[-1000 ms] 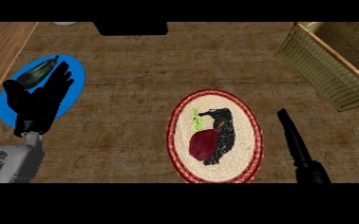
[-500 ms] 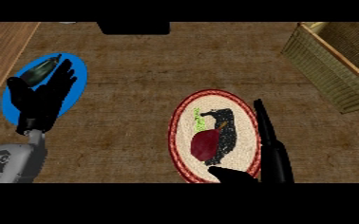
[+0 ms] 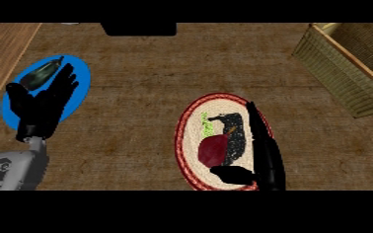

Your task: Pick the pear from the placemat and place it in the basket

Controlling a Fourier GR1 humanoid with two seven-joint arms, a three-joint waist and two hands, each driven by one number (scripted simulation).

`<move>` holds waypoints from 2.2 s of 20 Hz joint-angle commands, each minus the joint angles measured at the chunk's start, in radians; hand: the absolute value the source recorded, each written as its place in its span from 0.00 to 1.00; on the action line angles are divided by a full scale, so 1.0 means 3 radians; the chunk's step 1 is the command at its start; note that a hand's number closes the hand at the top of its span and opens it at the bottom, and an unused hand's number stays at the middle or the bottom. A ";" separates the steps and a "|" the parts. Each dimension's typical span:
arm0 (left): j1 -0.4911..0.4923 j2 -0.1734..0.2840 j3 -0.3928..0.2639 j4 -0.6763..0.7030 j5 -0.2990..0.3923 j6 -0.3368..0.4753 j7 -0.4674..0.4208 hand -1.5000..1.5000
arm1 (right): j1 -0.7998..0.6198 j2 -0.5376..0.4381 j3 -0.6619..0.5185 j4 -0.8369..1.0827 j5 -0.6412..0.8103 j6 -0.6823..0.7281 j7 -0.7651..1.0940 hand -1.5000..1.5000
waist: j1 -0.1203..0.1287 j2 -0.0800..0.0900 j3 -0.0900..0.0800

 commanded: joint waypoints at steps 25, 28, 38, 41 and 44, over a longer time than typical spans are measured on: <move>0.0107 -0.0238 0.0398 -0.0335 -0.0297 -0.0309 0.0294 0.50 | 0.0187 0.0272 -0.0008 0.0427 0.0318 -0.0015 -0.0391 0.00 | 0.0003 -0.0005 0.0000; -0.0174 -0.0338 0.0368 -0.0042 -0.0438 -0.0254 0.0192 0.50 | 0.0002 0.0297 -0.0146 0.0544 0.0267 0.0053 -0.0436 0.00 | -0.0007 -0.0001 -0.0001; -0.0136 -0.0218 0.0579 0.0035 -0.0300 -0.0490 0.0114 0.50 | -0.0570 0.0319 0.0117 0.1292 0.0467 -0.0203 -0.0264 1.00 | 0.0009 0.0001 0.0000; -0.0160 -0.0345 0.0405 -0.0208 -0.0373 -0.0354 0.0306 0.50 | -0.1224 0.0318 -0.0045 0.1258 0.0493 0.0163 0.0812 1.00 | 0.0081 0.0006 0.0000; -0.0144 -0.0336 0.0382 -0.0086 -0.0392 -0.0424 0.0183 0.50 | -0.1853 0.0320 -0.0546 0.1571 0.0550 0.0388 0.1461 1.00 | 0.0198 0.0045 -0.0012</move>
